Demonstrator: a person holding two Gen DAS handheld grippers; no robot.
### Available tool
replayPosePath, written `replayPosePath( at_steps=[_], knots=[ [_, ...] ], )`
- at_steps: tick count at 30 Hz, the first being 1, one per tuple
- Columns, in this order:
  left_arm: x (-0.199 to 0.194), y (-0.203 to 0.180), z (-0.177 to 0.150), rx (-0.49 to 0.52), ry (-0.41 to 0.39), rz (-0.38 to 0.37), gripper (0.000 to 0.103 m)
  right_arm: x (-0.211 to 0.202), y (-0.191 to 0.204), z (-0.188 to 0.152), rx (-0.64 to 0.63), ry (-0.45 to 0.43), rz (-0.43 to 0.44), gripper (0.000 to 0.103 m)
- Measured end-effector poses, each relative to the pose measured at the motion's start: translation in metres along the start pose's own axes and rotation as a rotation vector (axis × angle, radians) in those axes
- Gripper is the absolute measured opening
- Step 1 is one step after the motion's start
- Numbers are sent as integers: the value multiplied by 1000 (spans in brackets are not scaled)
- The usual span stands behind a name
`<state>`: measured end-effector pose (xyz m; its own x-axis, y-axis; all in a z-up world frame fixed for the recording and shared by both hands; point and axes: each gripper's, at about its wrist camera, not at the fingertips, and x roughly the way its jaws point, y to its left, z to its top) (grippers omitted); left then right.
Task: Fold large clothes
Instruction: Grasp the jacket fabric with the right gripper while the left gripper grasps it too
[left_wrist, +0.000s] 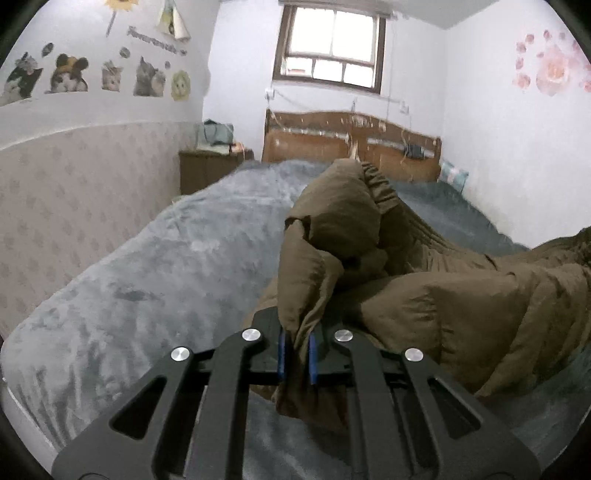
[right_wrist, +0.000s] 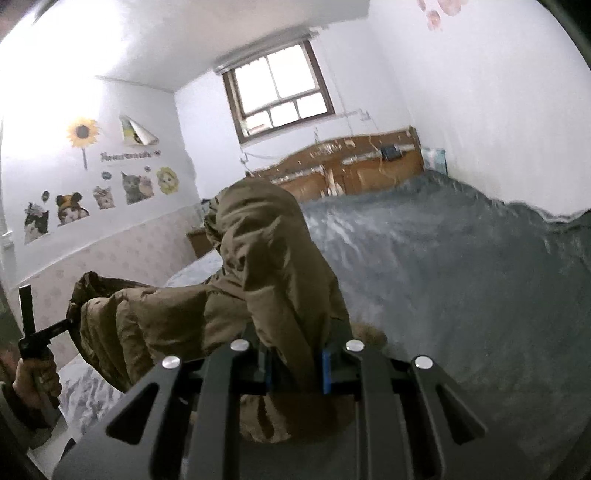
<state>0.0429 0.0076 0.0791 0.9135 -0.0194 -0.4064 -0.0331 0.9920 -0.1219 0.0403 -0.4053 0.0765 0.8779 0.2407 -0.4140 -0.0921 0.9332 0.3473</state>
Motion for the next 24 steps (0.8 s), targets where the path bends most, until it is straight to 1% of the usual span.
replayPosePath(
  at_steps=[2,4,6,9,10,12,14,17,19,21,23,24],
  knots=[
    [-14,3,0,-19,-1,-8,7,-13,1,1,-3,-4,4,18],
    [-21,4,-4,-25,9,-10,7,-16,-1,-2,-2,16,-5,18],
    [-13,-1,-11,-8,25,-3,8,-10,-7,-9,-12,45,-21,18],
    [11,-5,-12,7,51,5,8,17,-17,-15,-12,94,-43,18],
    [25,-7,-8,6,51,7,8,26,-18,-13,-17,99,-49,18],
    [40,-11,0,22,48,27,8,45,-21,-4,-29,96,-54,18],
    [57,-13,19,8,31,39,8,68,-24,14,-25,85,-55,18],
    [83,-20,49,-10,-17,46,8,100,-28,39,-21,64,-66,18],
    [102,-23,63,-17,-25,50,8,122,-30,48,-30,66,-82,18],
    [123,-31,68,-1,-29,70,9,145,-35,52,-26,75,-97,18],
    [150,-41,65,66,-31,130,11,175,-44,46,-17,109,-113,19],
    [159,-42,63,72,-29,143,12,186,-47,41,-15,123,-121,19]
  ],
)
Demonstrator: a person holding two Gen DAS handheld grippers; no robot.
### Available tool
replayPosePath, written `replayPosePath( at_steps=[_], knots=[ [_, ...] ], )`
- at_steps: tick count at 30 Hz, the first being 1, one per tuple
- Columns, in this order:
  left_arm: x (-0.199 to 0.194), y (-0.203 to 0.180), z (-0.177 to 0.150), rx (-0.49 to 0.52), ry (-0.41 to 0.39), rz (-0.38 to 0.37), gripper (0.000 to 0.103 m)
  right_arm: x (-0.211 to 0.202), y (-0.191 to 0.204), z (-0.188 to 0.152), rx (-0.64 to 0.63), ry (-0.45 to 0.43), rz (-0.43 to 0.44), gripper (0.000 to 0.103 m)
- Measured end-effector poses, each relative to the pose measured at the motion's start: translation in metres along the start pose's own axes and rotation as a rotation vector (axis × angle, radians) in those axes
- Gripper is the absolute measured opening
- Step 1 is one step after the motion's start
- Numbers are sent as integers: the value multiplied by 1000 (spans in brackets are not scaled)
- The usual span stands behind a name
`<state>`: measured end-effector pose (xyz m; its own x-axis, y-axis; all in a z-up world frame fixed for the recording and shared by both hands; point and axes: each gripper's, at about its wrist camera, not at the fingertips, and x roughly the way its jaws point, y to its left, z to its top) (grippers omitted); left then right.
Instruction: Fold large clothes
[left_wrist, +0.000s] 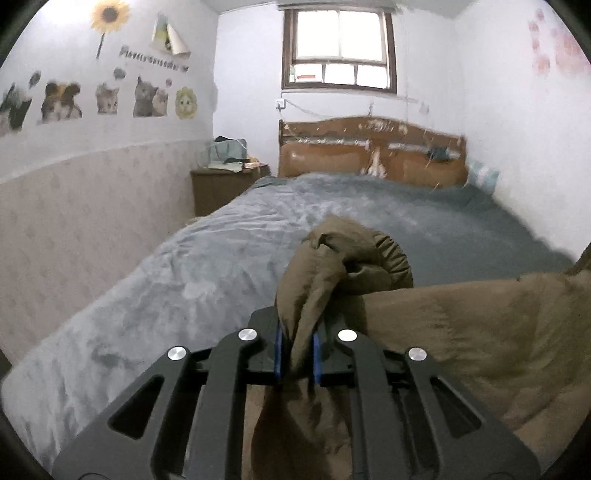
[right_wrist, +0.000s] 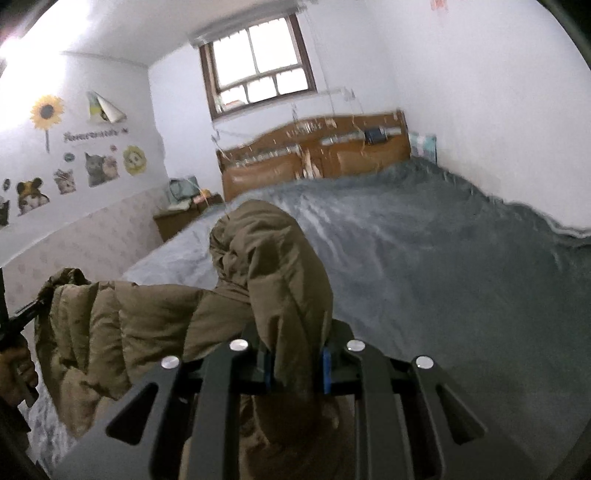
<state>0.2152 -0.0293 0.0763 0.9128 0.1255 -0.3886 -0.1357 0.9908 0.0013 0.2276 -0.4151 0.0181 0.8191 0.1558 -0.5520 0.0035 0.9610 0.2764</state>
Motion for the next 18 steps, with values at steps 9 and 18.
replayPosePath(
  at_steps=[9,18],
  knots=[
    [114,13,-87,-71,301,114,76,115,-48,-79,145,280,-117,74],
    [33,12,-60,-2,178,-53,90,42,-16,-53,74,119,-118,91]
  ],
)
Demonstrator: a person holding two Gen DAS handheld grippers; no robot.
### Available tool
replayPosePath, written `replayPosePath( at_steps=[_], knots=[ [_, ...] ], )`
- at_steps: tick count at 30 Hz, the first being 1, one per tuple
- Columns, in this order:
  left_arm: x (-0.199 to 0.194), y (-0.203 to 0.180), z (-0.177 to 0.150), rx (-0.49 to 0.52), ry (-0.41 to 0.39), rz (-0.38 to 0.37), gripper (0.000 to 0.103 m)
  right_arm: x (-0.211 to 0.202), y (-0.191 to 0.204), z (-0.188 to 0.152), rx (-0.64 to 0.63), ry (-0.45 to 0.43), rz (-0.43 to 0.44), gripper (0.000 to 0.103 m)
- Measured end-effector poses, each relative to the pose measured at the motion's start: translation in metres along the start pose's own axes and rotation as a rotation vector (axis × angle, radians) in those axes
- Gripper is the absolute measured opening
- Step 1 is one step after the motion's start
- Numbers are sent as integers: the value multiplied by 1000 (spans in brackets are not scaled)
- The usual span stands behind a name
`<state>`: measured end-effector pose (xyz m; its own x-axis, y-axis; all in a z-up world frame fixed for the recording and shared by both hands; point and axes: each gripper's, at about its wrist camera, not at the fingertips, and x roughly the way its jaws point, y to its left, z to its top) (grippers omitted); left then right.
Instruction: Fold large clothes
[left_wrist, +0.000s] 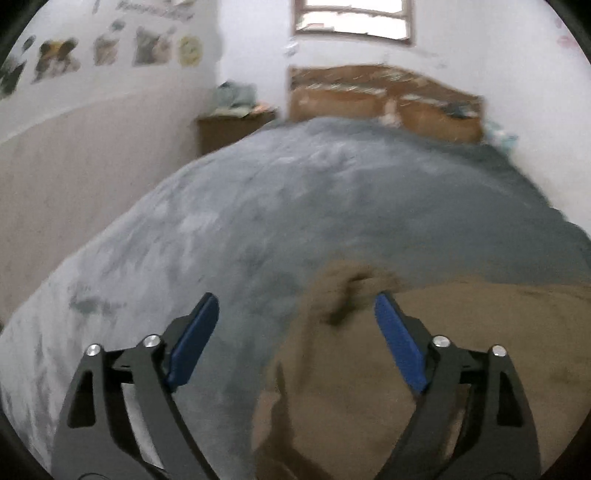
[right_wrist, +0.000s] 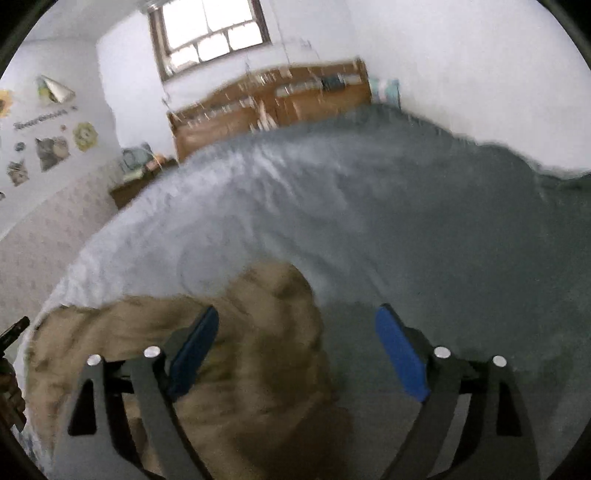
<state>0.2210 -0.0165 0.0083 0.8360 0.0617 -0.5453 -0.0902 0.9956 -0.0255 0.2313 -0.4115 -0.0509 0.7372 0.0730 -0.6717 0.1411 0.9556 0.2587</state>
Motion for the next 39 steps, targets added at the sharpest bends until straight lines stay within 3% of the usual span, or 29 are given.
replayPosePath(
  at_steps=[3,6,11,14,17,20,28,33,36,39],
  knots=[
    [-39,-24,-5,65,-40,-57,95,-41,30,0,-25,-66,66,97],
    [-60,-52,-21,48,-37,-139,97,-57,68,-14,-63,-55,147,98],
    [-56,-79,-46,62,-37,-184,97,-45,111,-35,-135,-17,164,98],
    [-37,-88,-56,97,-46,-155,97,-21,123,-43,-175,-13,154,98],
    [-2,-92,-58,108,2,-77,98,20,122,-56,-205,51,68,98],
    [17,-88,-57,80,24,-41,100,47,118,-59,-189,98,70,101],
    [78,-91,-49,92,122,-33,100,94,116,-62,-231,162,18,101],
    [93,-87,-54,108,144,-5,100,116,119,-59,-227,196,-2,101],
    [95,-91,-48,105,166,-21,100,118,117,-58,-221,213,4,101],
    [69,-82,-39,73,114,-109,99,85,106,-49,-188,158,98,101]
  ],
)
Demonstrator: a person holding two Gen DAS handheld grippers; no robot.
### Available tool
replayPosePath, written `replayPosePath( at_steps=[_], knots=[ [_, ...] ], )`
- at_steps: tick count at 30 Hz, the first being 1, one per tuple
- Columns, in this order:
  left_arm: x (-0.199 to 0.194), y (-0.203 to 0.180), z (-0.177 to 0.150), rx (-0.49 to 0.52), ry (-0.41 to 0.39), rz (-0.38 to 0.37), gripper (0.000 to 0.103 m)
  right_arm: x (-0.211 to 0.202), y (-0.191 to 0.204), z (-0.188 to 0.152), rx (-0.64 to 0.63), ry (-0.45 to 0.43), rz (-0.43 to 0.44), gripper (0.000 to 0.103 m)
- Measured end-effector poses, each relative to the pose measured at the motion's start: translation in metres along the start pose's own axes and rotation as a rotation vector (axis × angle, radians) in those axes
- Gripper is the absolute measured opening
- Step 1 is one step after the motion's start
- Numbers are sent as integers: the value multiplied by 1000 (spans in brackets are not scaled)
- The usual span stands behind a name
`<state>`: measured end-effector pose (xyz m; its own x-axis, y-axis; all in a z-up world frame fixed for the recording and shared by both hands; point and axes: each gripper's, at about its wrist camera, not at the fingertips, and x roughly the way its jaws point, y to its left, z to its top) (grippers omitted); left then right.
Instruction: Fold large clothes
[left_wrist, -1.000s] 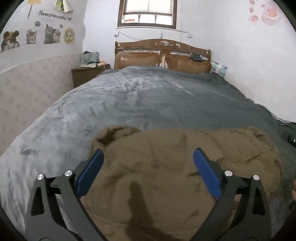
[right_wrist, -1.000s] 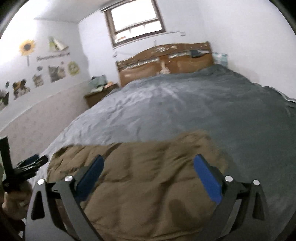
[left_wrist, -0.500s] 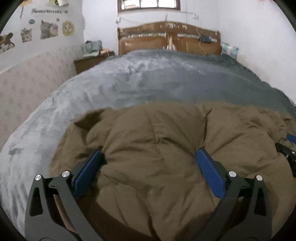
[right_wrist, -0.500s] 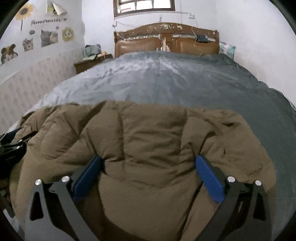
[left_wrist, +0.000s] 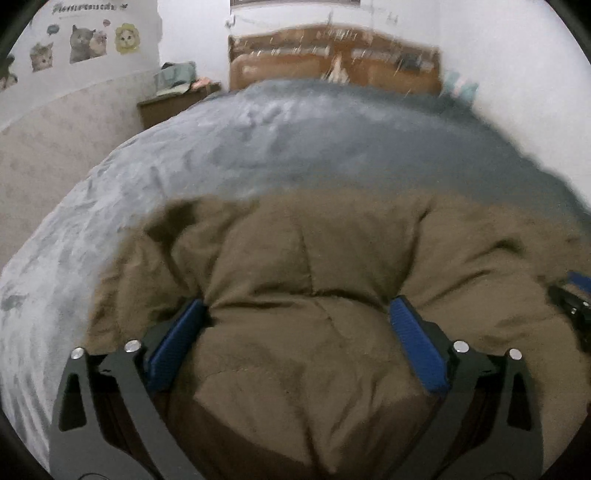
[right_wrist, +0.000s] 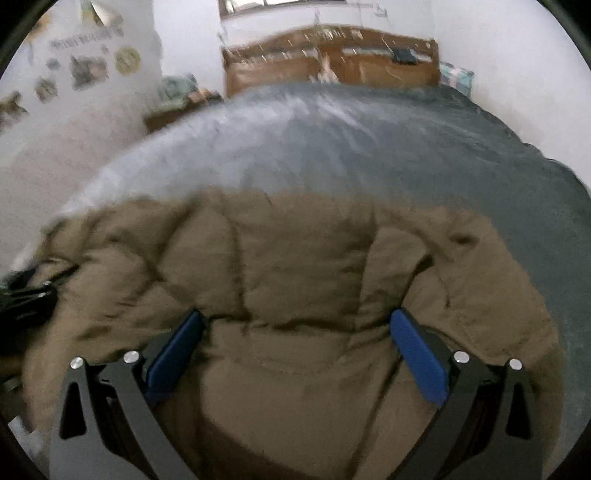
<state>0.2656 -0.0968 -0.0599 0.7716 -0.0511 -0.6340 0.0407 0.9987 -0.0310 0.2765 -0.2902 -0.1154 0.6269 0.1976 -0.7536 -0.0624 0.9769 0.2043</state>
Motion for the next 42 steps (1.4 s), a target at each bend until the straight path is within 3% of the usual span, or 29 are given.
replayPosePath(
  at_steps=[3,5,7,9,11,13,16,18,19,21,22,23,25,28,30,36,39,42],
  knots=[
    [-52,38,-3,-3,-81,30,100,-68,-25,0,11,-144,-1,101],
    [-68,65,-7,-15,-69,60,100,-101,-54,-6,0,-190,-133,101],
    [-78,93,-12,-32,-53,82,100,-107,-81,-15,-11,-161,-224,101],
    [-77,112,-18,-22,-32,94,100,-95,-108,-18,52,-68,-154,101],
    [-67,124,-23,-56,4,56,100,-81,-130,-25,146,4,-57,101],
    [-52,131,-28,-124,46,-19,100,-68,-139,-31,193,45,-26,101],
    [-30,128,-37,-126,114,-45,100,-51,-138,-40,240,101,17,101],
    [-15,120,-45,-118,167,-52,100,-39,-135,-47,234,144,46,93],
    [-10,117,-47,-116,178,-58,100,-36,-135,-49,244,151,79,77],
    [-2,117,-47,-120,183,-55,100,-35,-130,-55,223,154,84,61],
    [1,115,-46,-125,184,-57,92,-35,-129,-57,208,150,83,53],
    [1,113,-46,-126,181,-81,70,-36,-127,-57,202,148,87,44],
    [-5,100,-47,-96,169,-102,37,-38,-122,-54,192,133,88,31],
    [-15,88,-42,-65,132,-81,14,-51,-117,-52,178,98,74,19],
    [-29,94,-31,-132,92,-105,9,-67,-116,-47,171,60,70,16],
    [-118,65,4,-22,-71,-138,8,-145,-95,-21,75,-81,88,13],
    [-161,68,-4,-48,-102,-142,9,-194,-85,-28,45,-146,80,13],
    [-176,78,-29,-72,-72,-117,11,-217,-97,-54,69,-129,56,14]
  ],
)
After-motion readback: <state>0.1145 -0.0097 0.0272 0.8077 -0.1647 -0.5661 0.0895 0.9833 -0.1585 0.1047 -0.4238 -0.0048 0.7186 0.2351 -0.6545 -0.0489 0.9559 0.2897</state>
